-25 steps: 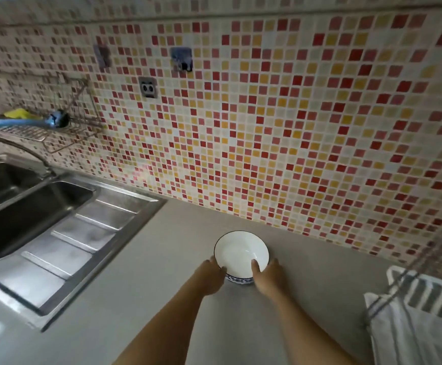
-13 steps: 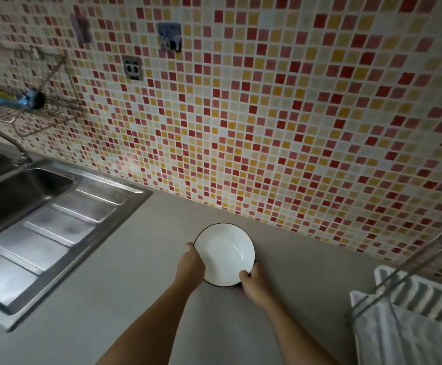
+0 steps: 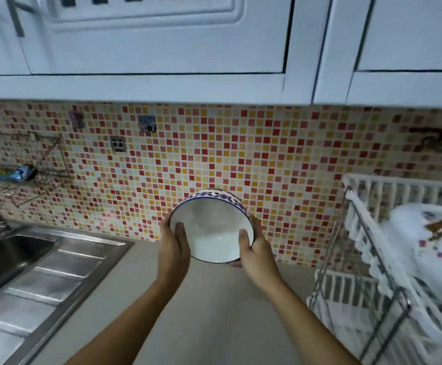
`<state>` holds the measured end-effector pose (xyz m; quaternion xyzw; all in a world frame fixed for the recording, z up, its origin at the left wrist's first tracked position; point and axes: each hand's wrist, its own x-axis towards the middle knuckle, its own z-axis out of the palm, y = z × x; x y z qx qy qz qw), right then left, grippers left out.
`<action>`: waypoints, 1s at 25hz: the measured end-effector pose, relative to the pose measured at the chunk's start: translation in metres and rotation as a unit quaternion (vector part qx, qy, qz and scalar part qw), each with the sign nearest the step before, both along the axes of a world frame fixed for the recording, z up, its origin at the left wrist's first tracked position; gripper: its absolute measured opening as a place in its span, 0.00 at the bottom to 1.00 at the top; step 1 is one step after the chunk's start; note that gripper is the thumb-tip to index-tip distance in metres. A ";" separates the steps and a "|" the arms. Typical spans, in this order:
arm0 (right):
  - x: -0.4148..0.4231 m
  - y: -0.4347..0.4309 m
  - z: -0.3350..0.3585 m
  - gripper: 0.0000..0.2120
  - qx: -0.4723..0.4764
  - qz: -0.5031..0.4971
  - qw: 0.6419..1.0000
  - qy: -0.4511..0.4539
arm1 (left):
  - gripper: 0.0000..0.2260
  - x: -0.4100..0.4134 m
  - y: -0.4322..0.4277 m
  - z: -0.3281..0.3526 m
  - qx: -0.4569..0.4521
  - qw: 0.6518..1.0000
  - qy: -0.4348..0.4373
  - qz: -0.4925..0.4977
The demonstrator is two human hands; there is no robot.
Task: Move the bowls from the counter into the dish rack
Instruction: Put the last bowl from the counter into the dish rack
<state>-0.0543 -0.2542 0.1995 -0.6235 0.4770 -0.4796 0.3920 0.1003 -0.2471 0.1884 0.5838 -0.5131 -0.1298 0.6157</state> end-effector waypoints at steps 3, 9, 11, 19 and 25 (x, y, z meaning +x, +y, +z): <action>-0.034 0.045 0.042 0.19 -0.143 -0.015 0.989 -0.030 | 0.15 -0.032 0.020 0.047 -0.110 0.994 -0.017 0.001; -0.111 0.098 0.113 0.17 -0.264 -0.077 0.961 0.000 | 0.19 -0.101 0.043 0.114 -0.265 0.949 -0.006 -0.172; -0.140 0.118 0.122 0.17 -0.290 -0.114 0.950 0.012 | 0.23 -0.123 0.048 0.128 -0.271 0.925 0.034 -0.265; -0.281 0.139 0.174 0.23 -0.416 -0.205 0.858 0.222 | 0.43 -0.222 0.050 0.201 -0.111 0.795 -0.004 -0.596; -0.386 0.138 0.166 0.34 -0.473 -0.213 0.756 0.399 | 0.42 -0.295 0.055 0.221 -0.029 0.738 -0.251 -0.625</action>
